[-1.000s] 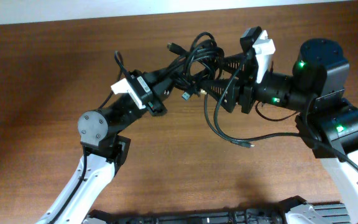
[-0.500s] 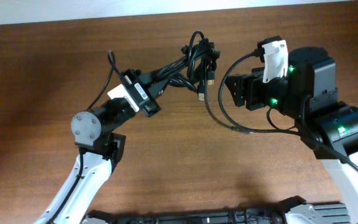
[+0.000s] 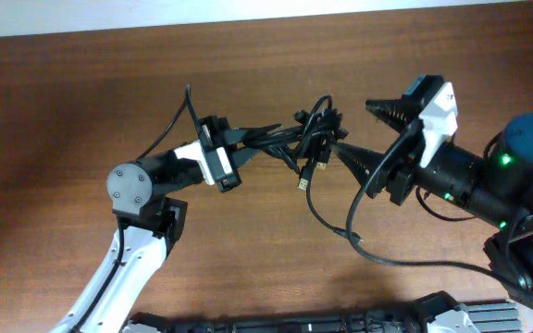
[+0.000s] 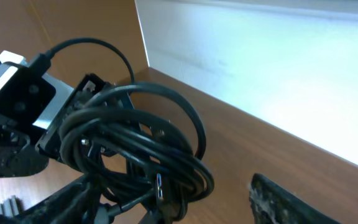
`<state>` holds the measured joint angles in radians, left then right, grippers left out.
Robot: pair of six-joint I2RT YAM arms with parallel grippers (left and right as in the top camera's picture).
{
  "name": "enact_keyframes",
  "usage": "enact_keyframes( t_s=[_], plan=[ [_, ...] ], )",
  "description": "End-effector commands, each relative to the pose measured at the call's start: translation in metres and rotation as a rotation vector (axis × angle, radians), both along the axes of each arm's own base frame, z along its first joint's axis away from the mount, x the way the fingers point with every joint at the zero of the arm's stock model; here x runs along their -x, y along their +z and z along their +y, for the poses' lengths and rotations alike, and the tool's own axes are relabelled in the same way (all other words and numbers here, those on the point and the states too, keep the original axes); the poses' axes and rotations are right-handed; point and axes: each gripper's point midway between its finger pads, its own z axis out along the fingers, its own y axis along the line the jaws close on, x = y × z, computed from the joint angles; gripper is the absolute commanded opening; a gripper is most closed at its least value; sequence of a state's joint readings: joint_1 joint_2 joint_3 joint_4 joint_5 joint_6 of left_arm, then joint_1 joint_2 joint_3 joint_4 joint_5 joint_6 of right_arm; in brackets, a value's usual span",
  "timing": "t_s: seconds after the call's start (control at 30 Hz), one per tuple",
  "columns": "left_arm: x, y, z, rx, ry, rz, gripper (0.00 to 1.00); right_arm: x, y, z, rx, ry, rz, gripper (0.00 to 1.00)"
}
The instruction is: Untangle cables
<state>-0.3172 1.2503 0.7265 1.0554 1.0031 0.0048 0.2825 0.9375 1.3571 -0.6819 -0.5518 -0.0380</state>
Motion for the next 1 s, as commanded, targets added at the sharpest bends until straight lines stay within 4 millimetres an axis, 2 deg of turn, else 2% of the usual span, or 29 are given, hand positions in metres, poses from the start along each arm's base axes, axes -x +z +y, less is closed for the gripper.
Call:
enact_keyframes(
  t_s=[0.0, 0.1, 0.27, 0.3, 0.33, 0.37, 0.4, 0.43, 0.47, 0.5, 0.67, 0.77, 0.97],
  plan=[
    [-0.006, 0.023, 0.008, 0.054, 0.075, -0.047, 0.00, 0.002, -0.005, 0.000, 0.012, 0.009, 0.020, 0.68],
    [-0.013, 0.029, 0.008, 0.113, 0.107, 0.028, 0.00, 0.000, -0.007, 0.000, 0.016, 0.006, 0.028, 0.67],
    [0.009, 0.032, -0.018, 0.128, 0.023, 0.046, 0.00, -0.021, -0.025, 0.003, 0.041, -0.018, 0.088, 0.68],
    [0.008, 0.033, -0.019, 0.138, 0.031, 0.051, 0.00, -0.027, -0.030, 0.002, 0.049, -0.031, 0.100, 0.57],
    [0.008, 0.033, -0.019, 0.139, 0.033, 0.051, 0.00, -0.029, -0.031, 0.002, 0.051, -0.034, 0.104, 0.40],
    [0.008, 0.033, -0.019, 0.139, 0.034, 0.052, 0.00, -0.029, -0.031, 0.002, 0.051, -0.034, 0.102, 0.29],
    [0.006, 0.034, -0.018, 0.146, 0.046, 0.055, 0.00, -0.028, -0.030, 0.002, 0.050, -0.034, 0.099, 0.22],
    [-0.001, 0.035, -0.015, 0.165, 0.083, 0.070, 0.00, -0.028, -0.030, 0.002, 0.050, -0.034, 0.100, 0.10],
    [-0.009, 0.036, -0.012, 0.181, 0.121, 0.089, 0.00, -0.028, -0.030, 0.002, 0.050, -0.034, 0.100, 0.04],
    [-0.026, 0.032, -0.007, 0.202, 0.202, 0.145, 0.00, -0.028, -0.031, 0.002, 0.051, -0.032, 0.105, 0.04],
    [-0.059, 0.030, 0.014, 0.281, 0.397, 0.235, 0.00, -0.012, -0.039, 0.011, 0.037, 0.055, 0.167, 0.04],
    [-0.068, 0.031, 0.023, 0.336, 0.444, 0.284, 0.00, -0.001, -0.038, 0.019, 0.016, 0.125, 0.188, 0.04],
    [-0.073, 0.029, 0.028, 0.370, 0.457, 0.345, 0.00, 0.009, -0.047, 0.022, 0.014, 0.161, 0.251, 0.04]
  ],
)
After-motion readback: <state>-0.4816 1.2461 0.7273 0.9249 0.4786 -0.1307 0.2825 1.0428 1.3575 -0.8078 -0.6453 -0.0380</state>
